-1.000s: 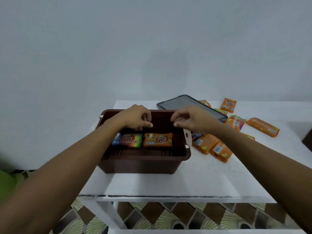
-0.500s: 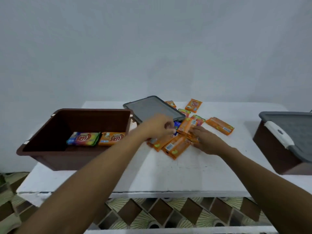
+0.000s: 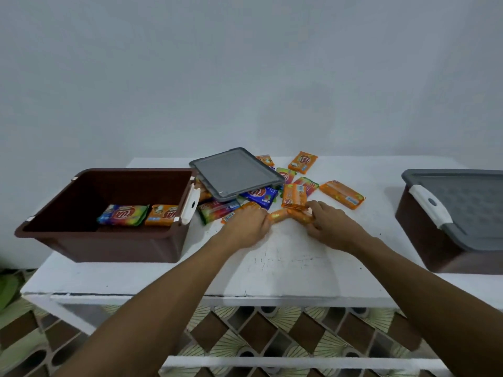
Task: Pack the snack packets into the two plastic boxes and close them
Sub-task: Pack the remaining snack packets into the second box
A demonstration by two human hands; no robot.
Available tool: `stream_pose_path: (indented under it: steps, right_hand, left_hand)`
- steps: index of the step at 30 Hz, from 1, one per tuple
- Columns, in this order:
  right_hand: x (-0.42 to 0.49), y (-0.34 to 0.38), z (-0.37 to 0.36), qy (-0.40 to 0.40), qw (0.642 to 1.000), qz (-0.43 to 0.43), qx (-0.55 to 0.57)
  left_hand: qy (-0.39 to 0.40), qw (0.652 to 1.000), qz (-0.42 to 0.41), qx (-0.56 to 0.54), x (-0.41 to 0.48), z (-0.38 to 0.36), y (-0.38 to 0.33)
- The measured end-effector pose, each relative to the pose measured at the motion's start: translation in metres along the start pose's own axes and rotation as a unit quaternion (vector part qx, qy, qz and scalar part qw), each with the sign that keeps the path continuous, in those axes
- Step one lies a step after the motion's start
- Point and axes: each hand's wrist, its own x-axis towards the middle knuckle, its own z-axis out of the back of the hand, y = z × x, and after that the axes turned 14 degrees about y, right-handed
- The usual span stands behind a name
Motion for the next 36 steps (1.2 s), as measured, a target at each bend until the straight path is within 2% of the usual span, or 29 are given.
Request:
stream_pose_path:
  steps: [3, 7, 9, 12, 14, 21, 26, 32, 36]
  right_hand:
    - [-0.008, -0.003, 0.003, -0.012, 0.997, -0.041, 0.061]
    - [-0.011, -0.003, 0.000, -0.015, 0.992, -0.059, 0.111]
    - [-0.015, 0.002, 0.006, 0.004, 0.987, -0.052, 0.155]
    - [-0.018, 0.011, 0.022, 0.034, 0.950, -0.044, 0.307]
    - [-0.018, 0.023, 0.036, 0.037, 0.934, -0.034, 0.354]
    - [0.000, 0.108, 0.079, 0.031, 0.933, 0.035, 0.357]
    - [0.035, 0.192, 0.100, 0.067, 0.926, 0.094, 0.358]
    - [0.082, 0.297, 0.102, 0.127, 0.936, 0.146, 0.295]
    - [0.104, 0.343, 0.076, 0.217, 0.961, 0.144, 0.087]
  left_hand:
    - [0.023, 0.989, 0.026, -0.145, 0.004, 0.013, 0.011]
    - [0.068, 0.926, 0.068, -0.365, 0.004, 0.022, 0.022]
    - [0.076, 0.902, 0.074, -0.419, 0.001, 0.030, 0.021]
    - [0.078, 0.899, 0.040, -0.428, -0.009, 0.051, 0.022]
    - [0.074, 0.894, 0.009, -0.442, -0.018, 0.069, 0.029]
    - [0.043, 0.903, -0.023, -0.427, -0.069, 0.140, 0.106]
    - [0.080, 0.917, 0.013, -0.391, -0.114, 0.174, 0.203]
    - [0.186, 0.933, 0.016, -0.308, -0.131, 0.164, 0.286]
    - [0.302, 0.927, 0.002, -0.221, -0.117, 0.130, 0.310]
